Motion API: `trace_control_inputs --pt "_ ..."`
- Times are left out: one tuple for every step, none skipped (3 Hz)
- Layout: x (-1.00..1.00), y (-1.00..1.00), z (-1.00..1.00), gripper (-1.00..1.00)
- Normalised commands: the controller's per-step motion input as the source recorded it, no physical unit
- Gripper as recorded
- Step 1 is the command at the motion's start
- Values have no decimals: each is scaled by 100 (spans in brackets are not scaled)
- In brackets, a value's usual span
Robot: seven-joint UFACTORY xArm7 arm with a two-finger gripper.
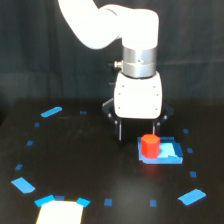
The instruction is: Pick up the red object from the table
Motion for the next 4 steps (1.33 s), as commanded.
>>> trace_control_inputs --pt "48 -100 -43 -60" --pt "47 -99 -48 -100" --pt "-100 -31 -80 -100" --pt "-52 10 -10 -100"
